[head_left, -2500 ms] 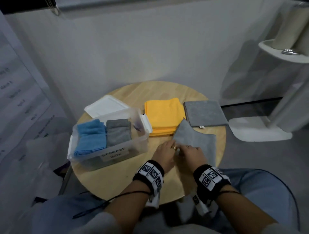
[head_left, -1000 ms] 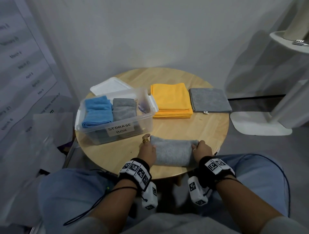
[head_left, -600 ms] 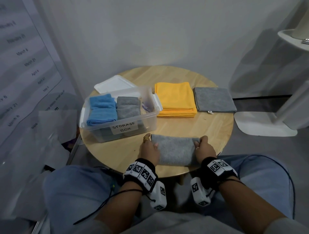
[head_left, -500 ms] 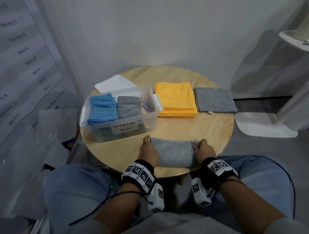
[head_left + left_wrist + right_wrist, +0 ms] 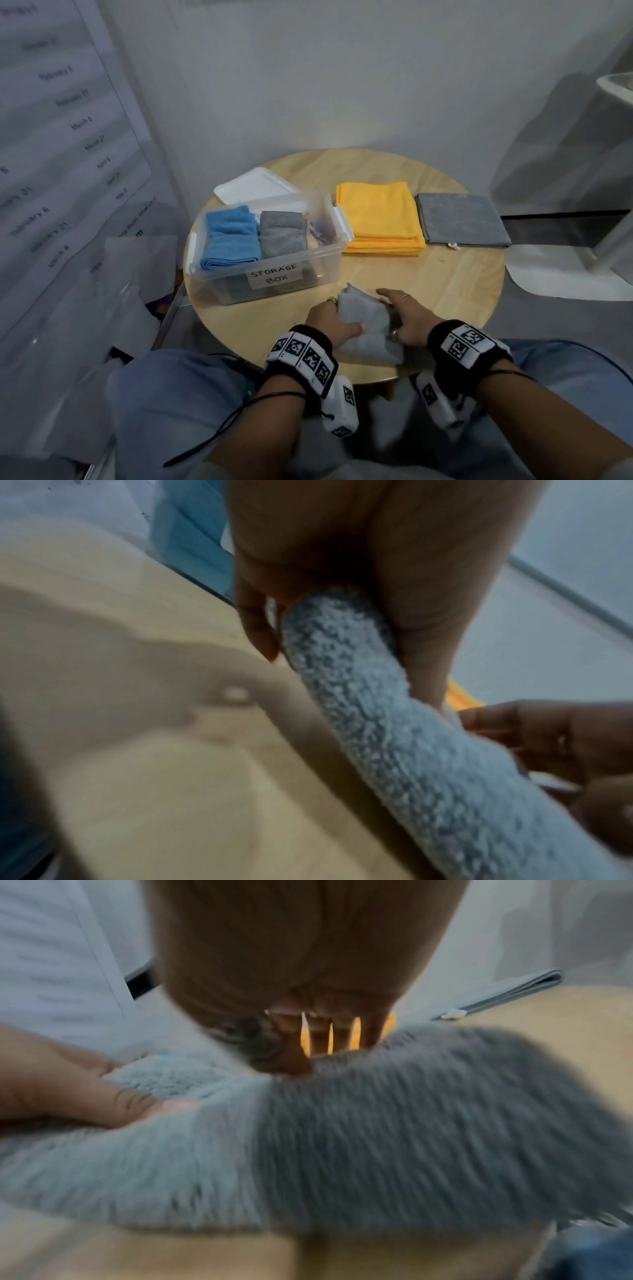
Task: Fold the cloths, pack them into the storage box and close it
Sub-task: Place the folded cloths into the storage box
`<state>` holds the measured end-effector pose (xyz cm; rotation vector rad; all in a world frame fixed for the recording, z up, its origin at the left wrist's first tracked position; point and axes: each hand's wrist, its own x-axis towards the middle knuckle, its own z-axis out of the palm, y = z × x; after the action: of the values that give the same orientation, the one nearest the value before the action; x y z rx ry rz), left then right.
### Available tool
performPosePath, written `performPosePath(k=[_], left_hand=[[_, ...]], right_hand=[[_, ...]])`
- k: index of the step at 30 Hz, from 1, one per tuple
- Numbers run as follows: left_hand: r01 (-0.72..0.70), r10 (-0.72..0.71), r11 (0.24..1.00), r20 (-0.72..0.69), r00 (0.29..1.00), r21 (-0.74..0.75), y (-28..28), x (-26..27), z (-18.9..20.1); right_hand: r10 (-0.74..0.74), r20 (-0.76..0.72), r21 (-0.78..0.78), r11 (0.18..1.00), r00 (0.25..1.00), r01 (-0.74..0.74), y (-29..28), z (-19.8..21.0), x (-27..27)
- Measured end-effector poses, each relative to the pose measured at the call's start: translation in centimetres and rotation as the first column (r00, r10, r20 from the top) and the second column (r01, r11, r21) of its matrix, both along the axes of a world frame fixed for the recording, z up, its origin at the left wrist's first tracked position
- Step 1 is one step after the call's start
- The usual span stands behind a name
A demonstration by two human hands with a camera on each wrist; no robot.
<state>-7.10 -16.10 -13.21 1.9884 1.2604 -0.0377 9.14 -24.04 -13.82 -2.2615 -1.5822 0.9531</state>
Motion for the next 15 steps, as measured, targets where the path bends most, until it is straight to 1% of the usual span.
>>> performPosePath(k=[2,3,4,5,6,8,9,10,11,12,13,14,15], left_hand=[[0.145,-0.143,0.989,0.126,0.982,-0.01,0.5,-0.8,2.7],[0.191,-0.185,0.981,0.182,0.966,-0.017,1.1,-1.4,4.3],[0.205,-0.196,0.979,0.237,0.952,-0.015,1.8,-2.0,6.3],[0.184,-0.177,0.983,0.287,0.941,0.002,2.9,-2.5,8.2],[0.131,-0.137,0.99,0.343,0.929,0.042,4.2,-2.9,10.1],[-0.086,0.008,0.986,0.471,0.882,0.146,7.5,-3.5,12.7],[-0.209,0.077,0.957,0.522,0.85,0.199,9.3,-3.9,13.4],[-0.295,0.11,0.917,0.539,0.835,0.269,10.8,-4.3,14.0],[-0.328,0.11,0.878,0.52,0.847,0.349,12.2,-4.8,14.1],[-0.306,0.093,0.855,0.457,0.885,0.419,13.6,-5.3,14.0],[-0.256,0.073,0.843,0.37,0.926,0.473,14.9,-5.7,13.5],[-0.204,0.068,0.843,0.279,0.958,0.497,15.9,-6.2,13.0],[-0.169,0.068,0.85,0.213,0.975,0.499,16.7,-6.5,12.3]], right_hand=[[0.069,-0.134,-0.001,0.998,0.989,-0.069,0.6,1.6,0.0],[0.1,-0.178,0.006,0.995,0.979,-0.1,0.9,2.7,-0.2],[0.108,-0.237,0.021,0.994,0.965,-0.106,1.3,3.8,-0.6],[0.096,-0.317,0.056,0.995,0.943,-0.083,1.9,4.8,-1.0],[0.079,-0.415,0.111,0.993,0.906,-0.036,2.6,6.0,-1.6],[0.045,-0.551,0.22,0.971,0.834,0.093,4.8,8.5,-2.9],[0.016,-0.594,0.26,0.95,0.804,0.173,6.3,9.6,-3.5],[-0.03,-0.642,0.28,0.921,0.766,0.271,7.9,10.6,-4.0],[-0.102,-0.683,0.254,0.895,0.723,0.366,9.8,11.3,-4.3],[-0.171,-0.719,0.207,0.873,0.674,0.442,12.0,11.8,-4.4],[-0.237,-0.728,0.147,0.863,0.643,0.484,14.0,12.1,-4.6],[-0.28,-0.718,0.085,0.873,0.637,0.481,15.8,12.2,-4.8],[-0.306,-0.692,0.026,0.894,0.654,0.447,17.8,12.2,-4.8]])
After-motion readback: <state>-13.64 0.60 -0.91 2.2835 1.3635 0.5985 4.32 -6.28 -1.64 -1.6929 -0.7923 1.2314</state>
